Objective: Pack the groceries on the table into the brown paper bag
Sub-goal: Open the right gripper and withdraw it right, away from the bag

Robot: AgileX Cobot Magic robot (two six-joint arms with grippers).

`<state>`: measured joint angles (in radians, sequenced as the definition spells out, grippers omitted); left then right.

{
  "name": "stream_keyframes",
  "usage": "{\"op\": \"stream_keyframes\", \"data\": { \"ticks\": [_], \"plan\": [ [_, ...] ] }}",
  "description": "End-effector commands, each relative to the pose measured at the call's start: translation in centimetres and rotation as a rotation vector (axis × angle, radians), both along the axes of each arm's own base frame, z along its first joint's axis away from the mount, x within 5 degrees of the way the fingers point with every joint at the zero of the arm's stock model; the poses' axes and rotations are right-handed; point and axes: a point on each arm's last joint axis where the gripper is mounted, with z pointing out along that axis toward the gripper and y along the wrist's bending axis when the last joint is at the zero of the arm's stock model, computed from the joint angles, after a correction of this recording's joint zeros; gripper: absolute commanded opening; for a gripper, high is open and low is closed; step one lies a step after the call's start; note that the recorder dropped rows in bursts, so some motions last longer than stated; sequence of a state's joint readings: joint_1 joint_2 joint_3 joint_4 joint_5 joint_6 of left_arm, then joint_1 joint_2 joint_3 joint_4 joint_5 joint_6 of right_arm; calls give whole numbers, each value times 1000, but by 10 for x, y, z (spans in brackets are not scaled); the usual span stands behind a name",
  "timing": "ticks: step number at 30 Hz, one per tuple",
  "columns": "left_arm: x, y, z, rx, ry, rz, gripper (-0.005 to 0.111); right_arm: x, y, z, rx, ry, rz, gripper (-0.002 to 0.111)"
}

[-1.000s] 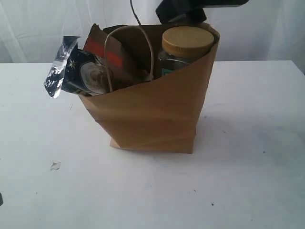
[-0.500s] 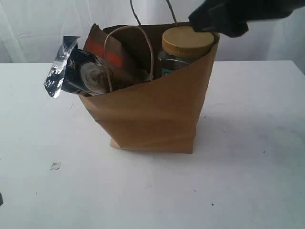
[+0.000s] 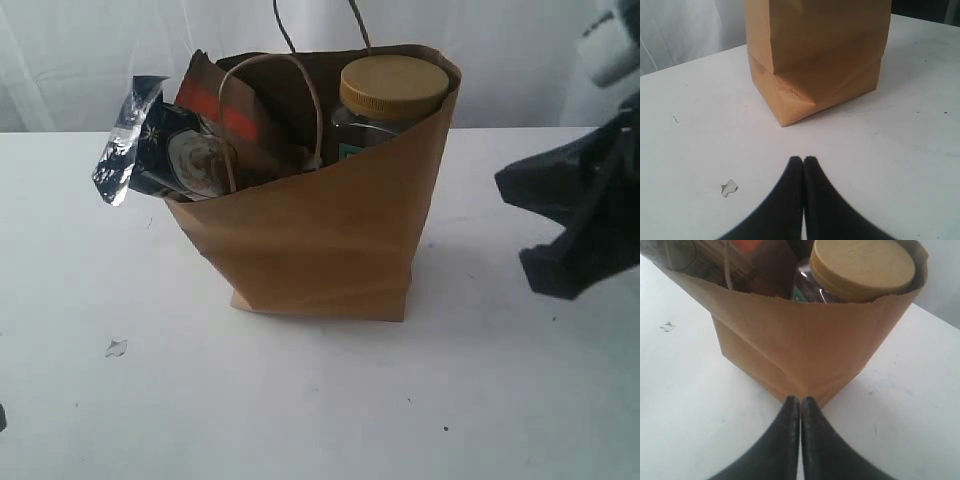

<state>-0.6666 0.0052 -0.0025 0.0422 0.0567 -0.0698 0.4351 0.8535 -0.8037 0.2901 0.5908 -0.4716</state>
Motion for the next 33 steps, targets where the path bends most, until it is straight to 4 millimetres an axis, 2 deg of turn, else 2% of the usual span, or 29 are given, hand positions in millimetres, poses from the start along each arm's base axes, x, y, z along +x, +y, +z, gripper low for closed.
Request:
{"op": "stream_keyframes", "data": {
  "ticks": [1,9,17,23,30,33],
  "plan": [
    [0,0,0,-10,1,-1,0,-12,-8,-5,42,-55,-27,0],
    [0,0,0,-10,1,-1,0,-20,-10,-3,58,-62,-20,0],
    [0,0,0,-10,1,-1,0,-22,-11,-12,29,-21,-11,0],
    [0,0,0,-10,1,-1,0,-24,-21,-22,-122,-96,-22,0],
    [0,0,0,-10,1,-1,0,-26,-22,-23,-125,-103,-21,0],
    [0,0,0,-10,1,-1,0,-31,-25,-23,-99,-162,-33,0]
  ]
}}
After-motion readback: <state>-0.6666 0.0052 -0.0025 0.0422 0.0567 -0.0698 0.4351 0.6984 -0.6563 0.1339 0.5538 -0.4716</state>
